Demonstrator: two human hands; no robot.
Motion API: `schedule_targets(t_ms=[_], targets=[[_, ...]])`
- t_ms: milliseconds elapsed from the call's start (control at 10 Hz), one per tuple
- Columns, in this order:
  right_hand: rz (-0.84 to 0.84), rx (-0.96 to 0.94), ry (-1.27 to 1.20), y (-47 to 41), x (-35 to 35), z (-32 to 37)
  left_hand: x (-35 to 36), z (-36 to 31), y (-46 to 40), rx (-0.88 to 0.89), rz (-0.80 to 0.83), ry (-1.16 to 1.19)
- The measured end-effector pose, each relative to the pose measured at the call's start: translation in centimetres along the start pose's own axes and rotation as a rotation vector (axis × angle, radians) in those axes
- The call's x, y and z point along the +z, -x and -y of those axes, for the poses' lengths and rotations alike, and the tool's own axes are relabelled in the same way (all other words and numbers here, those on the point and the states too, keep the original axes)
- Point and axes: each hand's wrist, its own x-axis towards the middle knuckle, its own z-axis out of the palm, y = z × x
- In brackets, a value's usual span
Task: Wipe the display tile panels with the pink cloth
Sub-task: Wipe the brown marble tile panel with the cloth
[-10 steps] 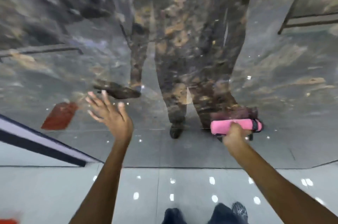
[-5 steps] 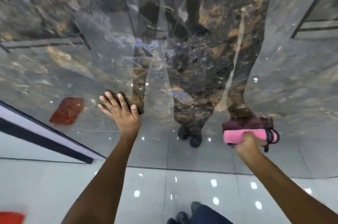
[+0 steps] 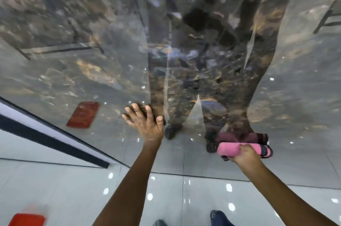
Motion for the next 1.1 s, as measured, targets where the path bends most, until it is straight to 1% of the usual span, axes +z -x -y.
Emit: schedule_targets(t_ms=[100, 200, 300, 400, 500, 600, 700, 800, 900, 1000, 1100], targets=[[-0.025, -0.027, 0.025, -5.4, 3.3, -3.9, -0.6, -0.2, -0.4, -0.009, 0.059, 0.006], [0.165, -0.048, -0.324, -1.3, 10.6, -8.8, -4.3, 1.9, 1.2, 0.152, 0.268, -0.015], [0.296, 0.073, -0.46, 2.2, 14.3, -10.4, -7.6, 6.8, 1.4, 0.211, 0.29, -0.044], [0.166, -0.021, -0.284, 4.4, 14.4, -8.7, -12.2, 18.4, -1.8, -0.037, 0.165, -0.15], [0.077, -0.163, -0.349, 3.4, 13.8, -9.1, -13.9, 25.0, -4.2, -0.129, 0.16, -0.153], [0.006, -0.241, -0.397, 2.2, 17.2, -12.2, -13.4, 29.4, -5.1, 0.076, 0.174, -0.118], [0.012, -0.296, -0.348, 3.1, 21.2, -15.3, -12.5, 30.5, -5.2, 0.157, 0.164, -0.105], [-0.084, -0.683, -0.082, 4.7, 23.4, -20.1, -12.0, 31.7, -5.6, 0.202, 0.154, -0.133], [-0.196, -1.17, 0.294, 5.4, 23.0, -22.3, -11.9, 31.8, -5.2, 0.213, 0.14, -0.128], [-0.302, -1.854, 0.835, 6.0, 23.0, -21.2, -11.6, 31.9, -4.9, 0.208, 0.136, -0.096], [-0.371, -2.152, 0.985, 5.6, 24.6, -19.0, -11.9, 32.1, -5.1, 0.231, 0.146, -0.115]])
